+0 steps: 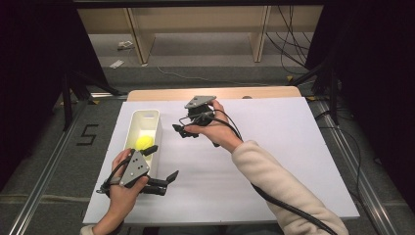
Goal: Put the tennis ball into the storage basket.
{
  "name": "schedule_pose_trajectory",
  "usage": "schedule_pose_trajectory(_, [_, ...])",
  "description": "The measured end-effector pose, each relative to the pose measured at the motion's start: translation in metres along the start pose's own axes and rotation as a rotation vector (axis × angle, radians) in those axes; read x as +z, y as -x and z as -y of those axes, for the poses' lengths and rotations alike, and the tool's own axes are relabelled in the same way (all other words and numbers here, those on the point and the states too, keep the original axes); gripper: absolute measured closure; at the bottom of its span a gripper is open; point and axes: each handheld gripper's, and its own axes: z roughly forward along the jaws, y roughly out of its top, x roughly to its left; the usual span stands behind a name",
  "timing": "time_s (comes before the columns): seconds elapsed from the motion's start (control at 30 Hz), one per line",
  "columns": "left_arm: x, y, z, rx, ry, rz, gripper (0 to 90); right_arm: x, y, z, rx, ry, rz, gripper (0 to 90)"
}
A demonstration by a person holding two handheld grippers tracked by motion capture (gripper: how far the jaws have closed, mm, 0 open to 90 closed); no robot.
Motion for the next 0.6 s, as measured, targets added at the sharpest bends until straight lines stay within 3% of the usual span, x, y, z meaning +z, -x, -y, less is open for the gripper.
schedule_pose_trajectory(0.6, [0.0, -0.001, 0.0, -0.001, -0.002, -0.004, 0.0, -0.031, 0.021, 0.028, 0.038, 0.002, 0.055, 15.9])
